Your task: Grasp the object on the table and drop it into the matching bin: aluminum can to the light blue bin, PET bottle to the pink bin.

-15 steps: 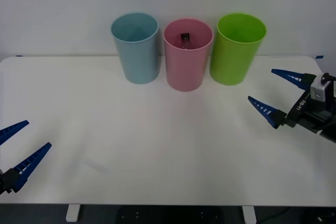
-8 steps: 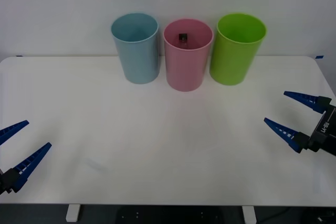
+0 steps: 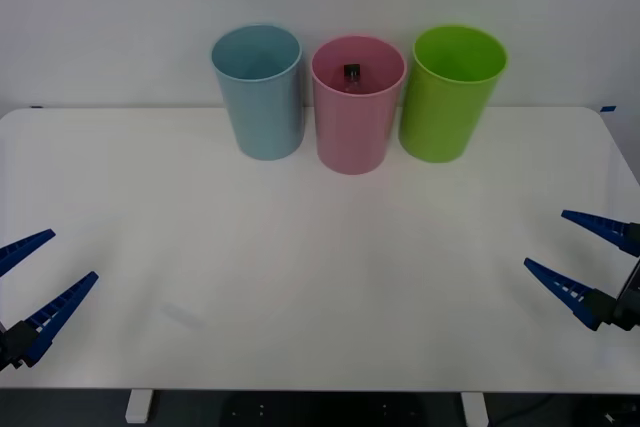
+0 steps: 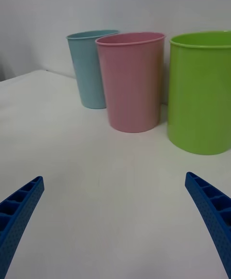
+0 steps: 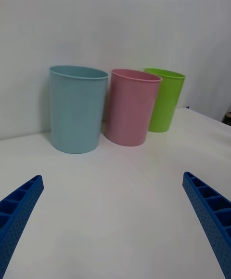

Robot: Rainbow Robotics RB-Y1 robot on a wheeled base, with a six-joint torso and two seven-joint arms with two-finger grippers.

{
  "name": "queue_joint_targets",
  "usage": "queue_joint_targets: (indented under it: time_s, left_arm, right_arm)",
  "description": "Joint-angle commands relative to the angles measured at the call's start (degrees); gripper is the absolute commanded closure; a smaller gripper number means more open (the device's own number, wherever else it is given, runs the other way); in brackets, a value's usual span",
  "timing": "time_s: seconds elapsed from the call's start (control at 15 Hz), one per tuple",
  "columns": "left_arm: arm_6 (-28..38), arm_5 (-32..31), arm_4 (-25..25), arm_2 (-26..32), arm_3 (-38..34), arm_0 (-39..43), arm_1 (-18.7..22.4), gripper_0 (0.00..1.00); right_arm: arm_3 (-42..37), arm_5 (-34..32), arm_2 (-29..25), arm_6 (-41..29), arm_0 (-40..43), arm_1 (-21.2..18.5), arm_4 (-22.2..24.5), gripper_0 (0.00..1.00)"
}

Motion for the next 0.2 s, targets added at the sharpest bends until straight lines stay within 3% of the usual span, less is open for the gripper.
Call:
queue_joint_targets:
  time_s: [0.07, 0.2]
  left_arm:
    - [0.00, 0.00, 0.00, 0.00, 0.00, 0.00, 0.00, 0.00]
    - [0.00, 0.00, 0.00, 0.00, 0.00, 0.00, 0.00, 0.00]
  right_arm:
    - [0.01, 0.01, -0.08, 0.08, 0.43, 0.01, -0.13, 0.00]
    - [0.01, 0.01, -0.08, 0.08, 0.43, 0.01, -0.13, 0.00]
